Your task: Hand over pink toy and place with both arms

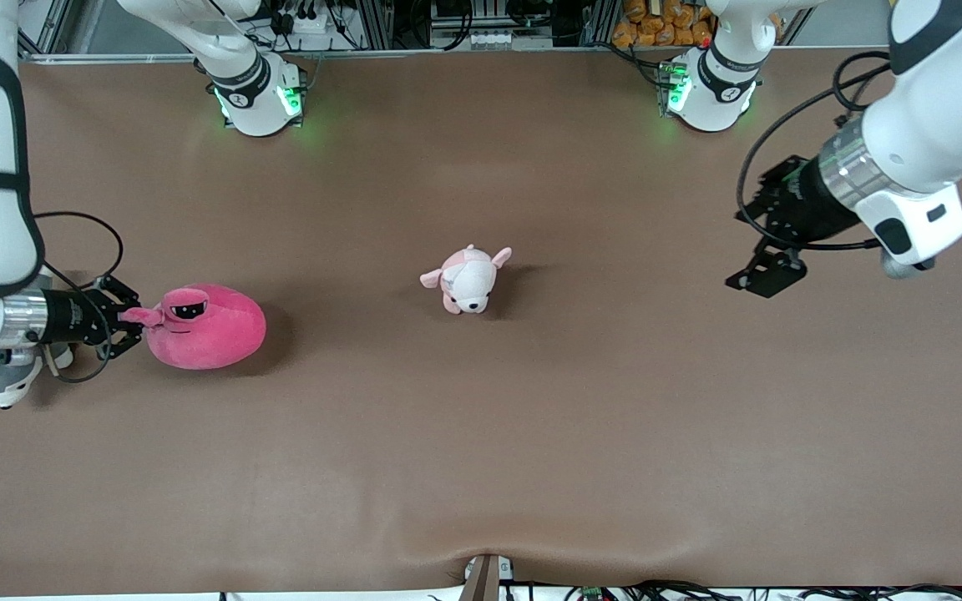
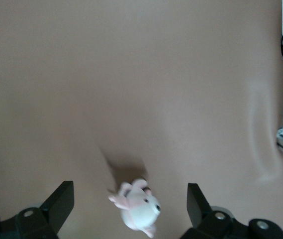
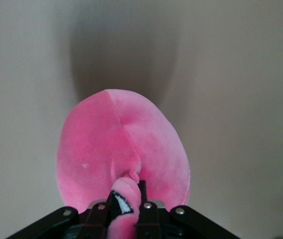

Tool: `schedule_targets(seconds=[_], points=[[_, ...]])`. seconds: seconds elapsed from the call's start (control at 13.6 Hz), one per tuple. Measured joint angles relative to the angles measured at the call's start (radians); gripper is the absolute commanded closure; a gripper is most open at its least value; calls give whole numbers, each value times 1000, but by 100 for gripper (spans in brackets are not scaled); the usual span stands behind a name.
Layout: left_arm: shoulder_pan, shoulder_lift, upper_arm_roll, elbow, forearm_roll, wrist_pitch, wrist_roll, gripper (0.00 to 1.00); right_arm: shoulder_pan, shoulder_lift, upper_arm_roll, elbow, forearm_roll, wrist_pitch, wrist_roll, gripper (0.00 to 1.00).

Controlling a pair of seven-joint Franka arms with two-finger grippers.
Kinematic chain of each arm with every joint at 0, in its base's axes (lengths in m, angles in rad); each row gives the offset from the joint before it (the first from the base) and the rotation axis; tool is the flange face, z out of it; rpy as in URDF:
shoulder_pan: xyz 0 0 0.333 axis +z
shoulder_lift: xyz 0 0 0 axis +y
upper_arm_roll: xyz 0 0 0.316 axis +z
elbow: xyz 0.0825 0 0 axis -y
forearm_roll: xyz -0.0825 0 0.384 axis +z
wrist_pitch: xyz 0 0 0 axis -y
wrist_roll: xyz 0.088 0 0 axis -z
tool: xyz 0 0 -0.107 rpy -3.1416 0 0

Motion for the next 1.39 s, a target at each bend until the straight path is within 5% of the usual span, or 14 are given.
schedule_targets(seconds=[0.15, 0.29, 0.59, 1.1, 1.39], points=[[67, -6, 1, 0, 6, -31, 177, 0, -36, 12, 0, -77, 17, 56, -100, 90], [135, -22, 2, 1, 6, -66, 325, 0, -43, 13, 3, -108, 22, 71, -123, 1], [160, -37, -1, 0, 59, -88, 407, 0, -43, 6, 12, -61, 23, 5, -155, 0], [193, -37, 1, -5, 79, -105, 544, 0, -61, -46, 49, 461, 49, -428, -176, 0], [230, -37, 2, -6, 79, -111, 601, 0, -42, -99, 115, 623, 32, -572, -275, 0]])
